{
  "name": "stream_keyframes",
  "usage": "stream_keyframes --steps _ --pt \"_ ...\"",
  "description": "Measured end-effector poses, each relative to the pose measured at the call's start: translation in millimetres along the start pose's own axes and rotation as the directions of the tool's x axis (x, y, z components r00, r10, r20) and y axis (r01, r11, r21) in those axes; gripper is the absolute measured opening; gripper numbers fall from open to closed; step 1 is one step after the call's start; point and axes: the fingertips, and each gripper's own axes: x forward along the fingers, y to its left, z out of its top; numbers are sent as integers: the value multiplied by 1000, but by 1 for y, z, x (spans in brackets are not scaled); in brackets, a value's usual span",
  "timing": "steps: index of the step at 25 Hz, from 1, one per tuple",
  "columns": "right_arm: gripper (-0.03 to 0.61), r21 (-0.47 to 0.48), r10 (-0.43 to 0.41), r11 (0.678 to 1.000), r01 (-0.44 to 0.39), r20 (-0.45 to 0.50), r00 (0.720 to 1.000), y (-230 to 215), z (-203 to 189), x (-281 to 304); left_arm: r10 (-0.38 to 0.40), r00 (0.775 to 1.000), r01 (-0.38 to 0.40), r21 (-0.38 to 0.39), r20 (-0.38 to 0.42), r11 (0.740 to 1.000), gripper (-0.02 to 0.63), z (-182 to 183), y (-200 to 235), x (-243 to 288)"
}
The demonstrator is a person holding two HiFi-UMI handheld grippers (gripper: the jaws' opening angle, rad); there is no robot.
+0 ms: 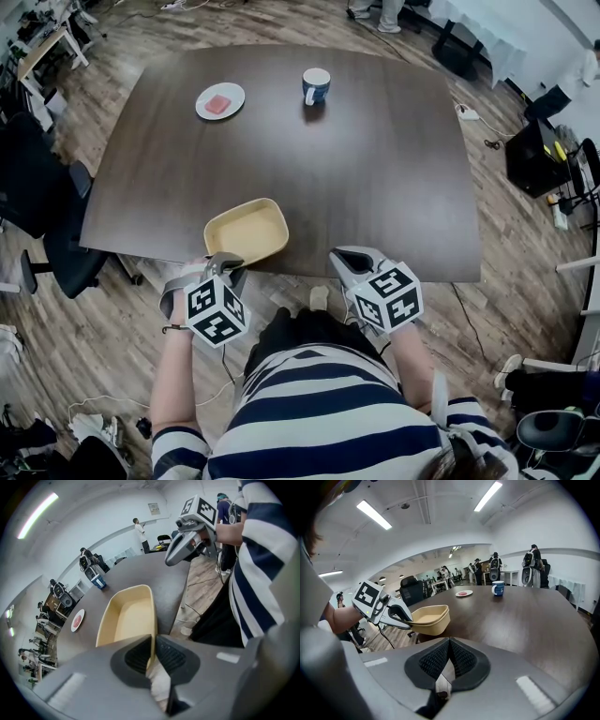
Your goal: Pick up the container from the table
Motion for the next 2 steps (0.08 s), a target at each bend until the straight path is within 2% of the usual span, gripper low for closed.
stream_keyframes --steps 2 --pt "-3 -1 -2 1000 2 0 1000 -3 0 1 1 1000 -1 -4 2 1000 0 2 1 3"
